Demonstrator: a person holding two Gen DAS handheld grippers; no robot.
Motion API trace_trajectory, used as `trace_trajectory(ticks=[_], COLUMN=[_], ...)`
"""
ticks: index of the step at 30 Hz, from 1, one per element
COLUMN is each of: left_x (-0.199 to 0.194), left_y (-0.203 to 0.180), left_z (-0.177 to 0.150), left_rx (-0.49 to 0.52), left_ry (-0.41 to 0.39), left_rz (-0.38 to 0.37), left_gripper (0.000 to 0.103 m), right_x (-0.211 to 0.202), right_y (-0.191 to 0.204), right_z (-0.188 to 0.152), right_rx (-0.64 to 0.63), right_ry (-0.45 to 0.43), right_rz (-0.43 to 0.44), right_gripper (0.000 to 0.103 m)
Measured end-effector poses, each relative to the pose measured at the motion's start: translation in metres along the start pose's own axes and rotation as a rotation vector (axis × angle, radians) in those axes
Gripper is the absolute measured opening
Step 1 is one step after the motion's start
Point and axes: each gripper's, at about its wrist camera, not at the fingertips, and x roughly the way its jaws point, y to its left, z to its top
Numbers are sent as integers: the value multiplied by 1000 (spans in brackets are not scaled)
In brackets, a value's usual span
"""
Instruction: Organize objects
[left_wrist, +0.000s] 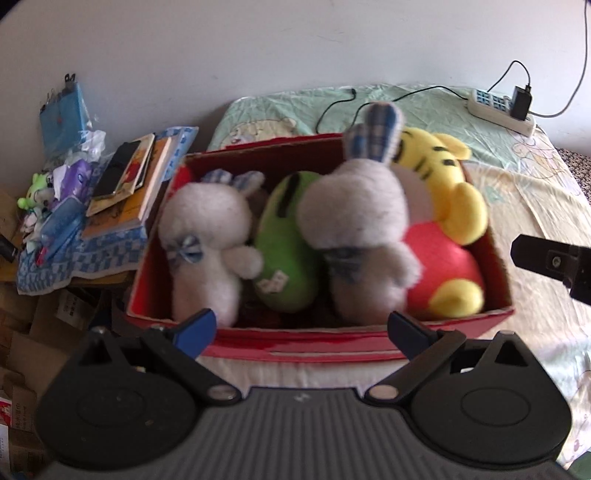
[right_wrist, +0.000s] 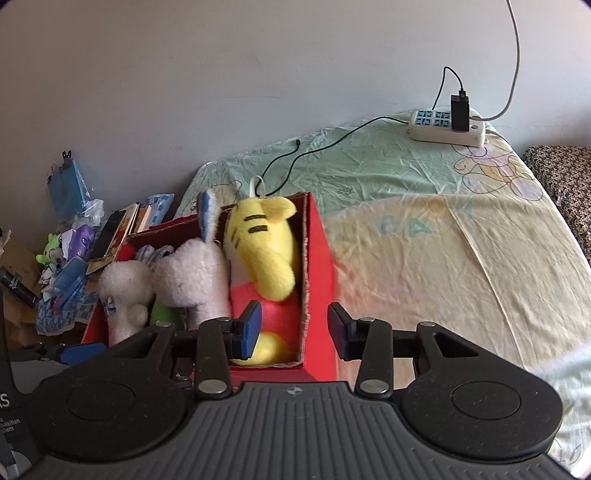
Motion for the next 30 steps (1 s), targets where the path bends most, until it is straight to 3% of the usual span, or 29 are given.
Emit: trace_trajectory(ticks=[11,30], left_x=[20,39], left_y=[44,73], left_z=[6,9], left_rx=[20,-18], left_ry=[-2,18], left_rz=[-18,-14], left_gripper=[100,100], right_x=[23,44], right_y=[40,71], right_z=[-2,0], right_rx=[24,-14], right_ry=[-9,20], right_rz=[-35,-69], right_gripper=[42,46])
